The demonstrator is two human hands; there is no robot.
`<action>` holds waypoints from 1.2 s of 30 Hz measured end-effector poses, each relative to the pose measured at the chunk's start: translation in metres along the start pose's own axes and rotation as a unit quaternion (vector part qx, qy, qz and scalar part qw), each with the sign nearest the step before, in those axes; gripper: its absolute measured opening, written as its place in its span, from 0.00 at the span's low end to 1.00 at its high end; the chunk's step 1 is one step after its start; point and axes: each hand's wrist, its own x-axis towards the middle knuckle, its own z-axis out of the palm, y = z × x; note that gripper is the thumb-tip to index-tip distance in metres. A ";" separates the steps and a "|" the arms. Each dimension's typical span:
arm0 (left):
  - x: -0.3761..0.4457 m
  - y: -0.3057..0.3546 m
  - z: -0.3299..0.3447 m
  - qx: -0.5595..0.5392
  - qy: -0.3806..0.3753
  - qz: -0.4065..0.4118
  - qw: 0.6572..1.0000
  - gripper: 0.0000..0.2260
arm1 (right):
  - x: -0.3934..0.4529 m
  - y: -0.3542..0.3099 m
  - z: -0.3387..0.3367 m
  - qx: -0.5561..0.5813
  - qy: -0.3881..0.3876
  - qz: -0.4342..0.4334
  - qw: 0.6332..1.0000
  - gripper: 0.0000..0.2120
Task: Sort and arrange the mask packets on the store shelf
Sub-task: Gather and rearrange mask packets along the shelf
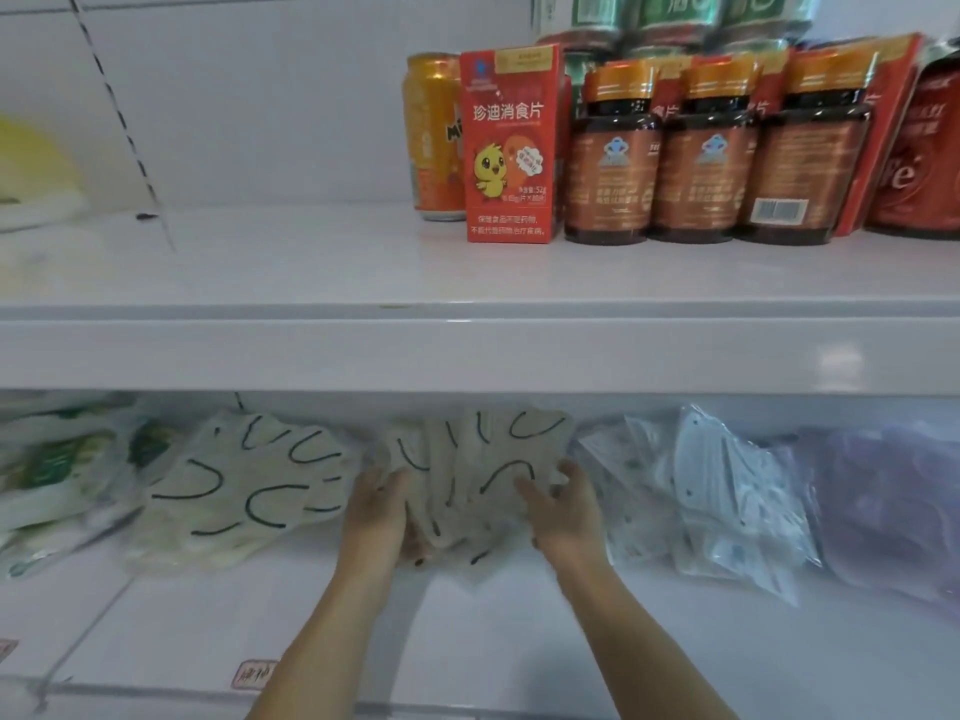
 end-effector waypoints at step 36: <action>0.009 0.021 -0.638 0.378 0.276 0.183 0.865 0.17 | -0.216 -0.082 0.555 -0.204 -0.335 -0.397 0.830 0.19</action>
